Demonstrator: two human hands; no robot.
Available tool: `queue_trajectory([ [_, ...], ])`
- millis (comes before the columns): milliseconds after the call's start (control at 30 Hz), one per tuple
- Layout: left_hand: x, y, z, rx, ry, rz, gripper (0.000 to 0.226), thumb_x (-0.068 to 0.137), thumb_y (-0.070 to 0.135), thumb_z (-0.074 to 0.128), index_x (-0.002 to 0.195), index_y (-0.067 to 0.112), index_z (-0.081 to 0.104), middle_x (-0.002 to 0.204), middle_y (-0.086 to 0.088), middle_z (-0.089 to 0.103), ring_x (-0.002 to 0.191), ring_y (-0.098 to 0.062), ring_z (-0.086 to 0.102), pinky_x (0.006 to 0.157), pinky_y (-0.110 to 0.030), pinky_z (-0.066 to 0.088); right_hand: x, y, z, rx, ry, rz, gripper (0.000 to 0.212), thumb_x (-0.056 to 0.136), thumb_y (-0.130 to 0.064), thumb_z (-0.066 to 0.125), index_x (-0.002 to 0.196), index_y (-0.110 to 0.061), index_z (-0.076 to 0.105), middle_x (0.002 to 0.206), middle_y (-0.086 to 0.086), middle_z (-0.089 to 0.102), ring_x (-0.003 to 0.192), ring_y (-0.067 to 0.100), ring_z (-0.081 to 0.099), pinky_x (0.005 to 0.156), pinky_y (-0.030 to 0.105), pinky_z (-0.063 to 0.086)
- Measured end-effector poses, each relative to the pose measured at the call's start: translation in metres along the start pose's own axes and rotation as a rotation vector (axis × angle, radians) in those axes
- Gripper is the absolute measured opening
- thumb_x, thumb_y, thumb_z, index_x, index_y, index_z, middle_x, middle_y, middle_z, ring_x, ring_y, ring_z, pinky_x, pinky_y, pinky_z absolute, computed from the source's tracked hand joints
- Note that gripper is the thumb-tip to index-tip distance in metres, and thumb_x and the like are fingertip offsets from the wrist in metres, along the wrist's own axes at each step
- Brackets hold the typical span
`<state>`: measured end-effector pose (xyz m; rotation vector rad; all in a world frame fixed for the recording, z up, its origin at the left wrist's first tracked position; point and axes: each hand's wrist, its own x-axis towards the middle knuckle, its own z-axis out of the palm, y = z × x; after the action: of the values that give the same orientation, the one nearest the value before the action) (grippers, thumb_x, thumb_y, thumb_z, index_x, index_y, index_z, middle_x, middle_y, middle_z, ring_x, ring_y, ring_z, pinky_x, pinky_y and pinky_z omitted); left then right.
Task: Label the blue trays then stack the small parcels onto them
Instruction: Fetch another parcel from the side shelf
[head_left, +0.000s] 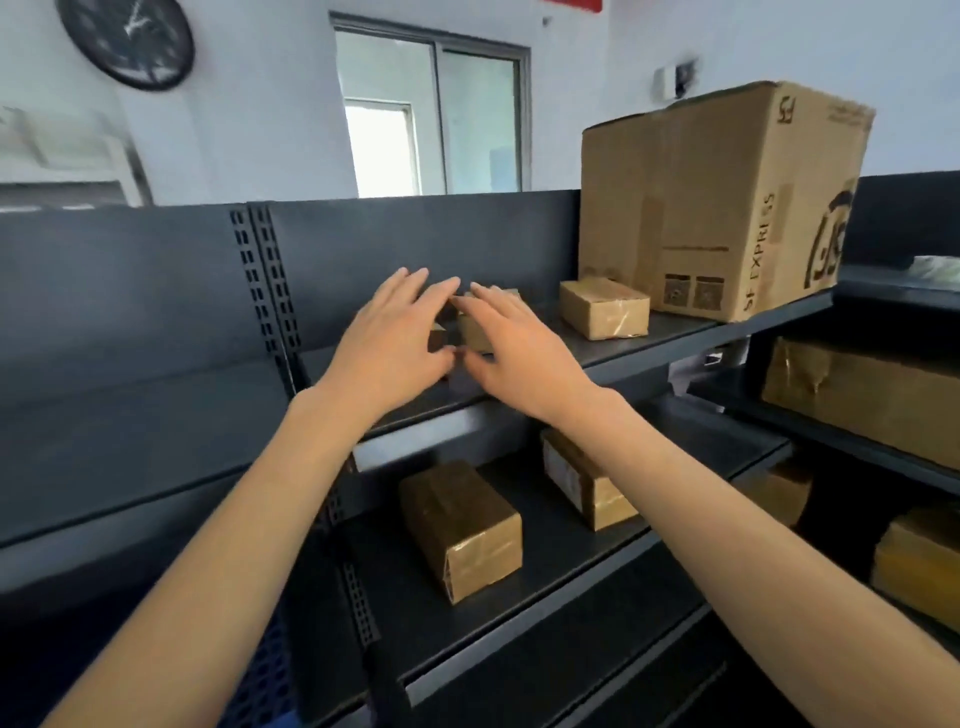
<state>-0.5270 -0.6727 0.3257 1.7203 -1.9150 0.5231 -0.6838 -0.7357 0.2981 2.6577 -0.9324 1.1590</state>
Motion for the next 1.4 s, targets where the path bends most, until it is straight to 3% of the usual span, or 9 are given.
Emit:
queue_trajectory([
  [167, 0.005, -0.039, 0.000, -0.070, -0.292, -0.245, 0.095, 0.079, 0.041, 0.073, 0.153, 0.026, 0.014, 0.162, -0.012, 0.006, 0.149, -0.027, -0.001, 0.120, -0.041, 0.010, 0.042, -0.005, 0.032, 0.151, -0.214, -0.082, 0.065, 0.089, -0.025, 0.063, 0.147, -0.017, 0.035, 0.156, 0.009, 0.031, 0.144, 0.026, 0.027, 0.116, 0.033, 0.022],
  [233, 0.002, -0.045, 0.002, -0.139, -0.321, -0.272, 0.094, 0.075, 0.041, 0.073, 0.151, 0.025, 0.021, 0.156, -0.014, 0.022, 0.146, -0.032, 0.014, 0.119, -0.043, 0.016, 0.051, -0.004, 0.040, 0.194, -0.248, -0.140, 0.061, 0.088, -0.021, 0.064, 0.144, -0.013, 0.040, 0.151, 0.008, 0.040, 0.139, 0.024, 0.037, 0.112, 0.032, 0.029],
  [400, -0.014, -0.037, 0.000, -0.298, -0.169, -0.315, 0.067, 0.085, 0.003, 0.064, 0.145, 0.017, 0.037, 0.140, -0.003, 0.043, 0.129, -0.013, 0.039, 0.108, -0.022, 0.028, 0.059, -0.009, 0.049, 0.285, -0.250, -0.229, 0.052, 0.091, -0.018, 0.061, 0.140, -0.013, 0.045, 0.145, 0.005, 0.048, 0.131, 0.024, 0.045, 0.106, 0.036, 0.038],
  [567, -0.052, -0.042, -0.026, -0.160, -0.009, -0.441, 0.072, 0.083, -0.007, 0.059, 0.148, 0.009, 0.034, 0.151, -0.011, 0.036, 0.141, -0.022, 0.032, 0.118, -0.033, 0.023, 0.052, -0.051, 0.052, 0.401, -0.162, -0.362, 0.050, 0.091, -0.013, 0.059, 0.139, -0.009, 0.046, 0.140, 0.010, 0.049, 0.130, 0.026, 0.043, 0.105, 0.031, 0.034],
  [733, -0.142, -0.034, -0.105, 0.031, 0.180, -0.542, 0.067, 0.081, -0.004, 0.063, 0.143, 0.005, 0.040, 0.148, -0.014, 0.040, 0.138, -0.023, 0.036, 0.114, -0.023, 0.023, 0.027, -0.159, 0.043, 0.586, -0.112, -0.523, 0.048, 0.091, -0.008, 0.057, 0.138, -0.005, 0.047, 0.141, 0.012, 0.048, 0.132, 0.030, 0.041, 0.118, 0.039, 0.024],
  [867, -0.240, -0.030, -0.174, 0.202, 0.233, -0.673, 0.063, 0.078, 0.003, 0.061, 0.139, 0.015, 0.046, 0.139, -0.007, 0.048, 0.128, -0.021, 0.044, 0.106, -0.036, 0.038, -0.006, -0.273, 0.041, 0.704, -0.172, -0.645, 0.051, 0.096, -0.017, 0.055, 0.144, -0.011, 0.040, 0.150, 0.008, 0.039, 0.141, 0.033, 0.029, 0.116, 0.040, 0.025],
  [1000, -0.353, -0.035, -0.234, 0.307, 0.284, -0.853, 0.068, 0.078, -0.001, 0.060, 0.142, 0.013, 0.043, 0.147, -0.011, 0.042, 0.135, -0.022, 0.039, 0.104, -0.015, 0.024, -0.057, -0.391, 0.039, 0.841, -0.238, -0.750, 0.051, 0.097, -0.017, 0.053, 0.145, -0.013, 0.038, 0.153, 0.006, 0.034, 0.145, 0.033, 0.022, 0.116, 0.038, 0.022],
  [1067, -0.415, -0.040, -0.260, 0.334, 0.304, -0.927, 0.070, 0.079, 0.000, 0.061, 0.144, 0.013, 0.040, 0.149, -0.010, 0.039, 0.138, -0.022, 0.037, 0.106, -0.017, 0.023, -0.087, -0.449, 0.043, 0.907, -0.296, -0.786, 0.051, 0.097, -0.017, 0.053, 0.146, -0.014, 0.038, 0.154, 0.004, 0.032, 0.146, 0.032, 0.021, 0.115, 0.039, 0.024],
  [1400, -0.621, -0.122, -0.298, 0.277, 0.313, -1.093, 0.067, 0.081, 0.000, 0.061, 0.143, 0.014, 0.042, 0.148, -0.007, 0.041, 0.135, -0.020, 0.040, 0.104, -0.020, 0.026, -0.178, -0.646, 0.125, 0.967, -0.594, -0.745, 0.053, 0.097, -0.016, 0.053, 0.148, -0.018, 0.036, 0.158, 0.001, 0.027, 0.147, 0.027, 0.015, 0.116, 0.043, 0.023],
])
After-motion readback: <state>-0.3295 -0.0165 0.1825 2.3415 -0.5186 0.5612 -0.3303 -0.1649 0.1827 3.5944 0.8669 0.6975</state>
